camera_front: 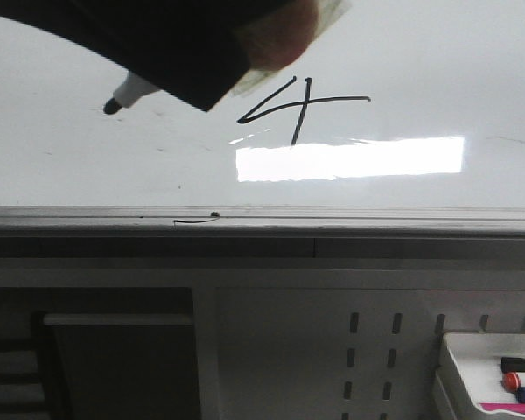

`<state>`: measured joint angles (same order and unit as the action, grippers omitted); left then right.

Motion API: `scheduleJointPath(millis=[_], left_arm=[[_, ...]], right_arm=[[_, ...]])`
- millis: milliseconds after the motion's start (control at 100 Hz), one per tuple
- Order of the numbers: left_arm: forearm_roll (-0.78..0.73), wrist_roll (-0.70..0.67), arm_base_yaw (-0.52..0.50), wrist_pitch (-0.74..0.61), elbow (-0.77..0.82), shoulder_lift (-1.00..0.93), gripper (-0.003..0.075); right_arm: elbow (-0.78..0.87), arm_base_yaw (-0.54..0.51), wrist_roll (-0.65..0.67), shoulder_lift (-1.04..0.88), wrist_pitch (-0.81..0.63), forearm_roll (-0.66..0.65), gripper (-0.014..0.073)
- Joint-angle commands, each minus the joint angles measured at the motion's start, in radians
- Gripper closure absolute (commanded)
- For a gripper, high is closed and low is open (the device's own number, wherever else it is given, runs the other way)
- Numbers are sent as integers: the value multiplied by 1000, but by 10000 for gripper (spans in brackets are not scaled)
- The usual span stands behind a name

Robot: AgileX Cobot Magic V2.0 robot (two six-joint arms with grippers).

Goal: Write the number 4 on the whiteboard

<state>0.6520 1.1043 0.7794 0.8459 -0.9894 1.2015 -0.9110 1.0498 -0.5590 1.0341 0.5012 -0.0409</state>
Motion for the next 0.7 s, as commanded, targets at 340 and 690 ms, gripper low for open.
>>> scheduleJointPath(millis=[340,690], left_arm=[[14,-19,-2,-46,-32,-15,741],[18,-63,-4,-72,-5,-1,741]], right_arm=[[-48,2,1,-74,-69,5,205],[-46,0,16,-135,-116,5,658]])
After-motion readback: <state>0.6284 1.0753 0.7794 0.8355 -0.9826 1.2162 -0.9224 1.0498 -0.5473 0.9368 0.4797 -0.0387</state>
